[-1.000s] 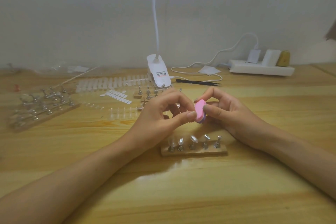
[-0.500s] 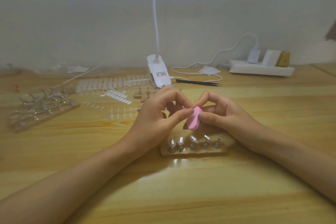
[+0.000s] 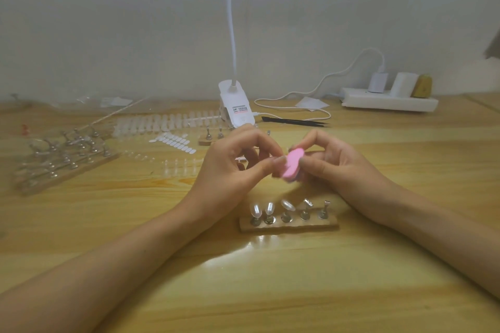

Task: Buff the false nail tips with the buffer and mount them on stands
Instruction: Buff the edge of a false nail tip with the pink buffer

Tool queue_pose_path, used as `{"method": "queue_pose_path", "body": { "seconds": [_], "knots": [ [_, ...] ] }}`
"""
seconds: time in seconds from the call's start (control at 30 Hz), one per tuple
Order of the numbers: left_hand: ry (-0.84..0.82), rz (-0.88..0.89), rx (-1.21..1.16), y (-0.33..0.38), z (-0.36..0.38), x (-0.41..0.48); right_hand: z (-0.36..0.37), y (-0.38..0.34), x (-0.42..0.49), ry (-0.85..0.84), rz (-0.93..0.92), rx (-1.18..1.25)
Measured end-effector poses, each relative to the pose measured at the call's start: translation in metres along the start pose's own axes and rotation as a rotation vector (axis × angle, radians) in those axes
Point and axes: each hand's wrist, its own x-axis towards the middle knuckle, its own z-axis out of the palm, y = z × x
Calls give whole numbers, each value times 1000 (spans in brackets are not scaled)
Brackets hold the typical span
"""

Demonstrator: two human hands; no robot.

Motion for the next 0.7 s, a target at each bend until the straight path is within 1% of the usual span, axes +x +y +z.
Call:
{"method": "queue_pose_path", "body": {
  "seconds": [0.07,0.13,0.23,0.33,0.4,0.43,0.53,0.57,0.63,0.67,0.7],
  "knots": [
    [-4,7,2,1,0,0,1,0,0,-19,-5,8],
    [-1,0,-14,1,-1,0,0,0,-1,40,-37,4],
    [-8,10,-9,1,-1,0,0,0,-1,-28,-36,21],
    [-2,17,-10,1,0,0,-1,1,-1,24,-48,29],
    [-3,37,1,1,0,0,0,2,-1,-65,-23,2],
    [0,36,5,1,0,0,0,2,0,-79,-17,4],
    [16,14,-3,1,-1,0,-2,1,2,80,-41,62],
    [17,17,-1,1,-1,0,-2,0,2,81,-33,59],
    [15,27,13,1,0,0,0,1,1,-33,25,-15],
    [12,31,21,1,0,0,1,2,0,-59,41,-34],
    [8,34,28,1,0,0,1,3,1,-33,34,-23]
  ]
}}
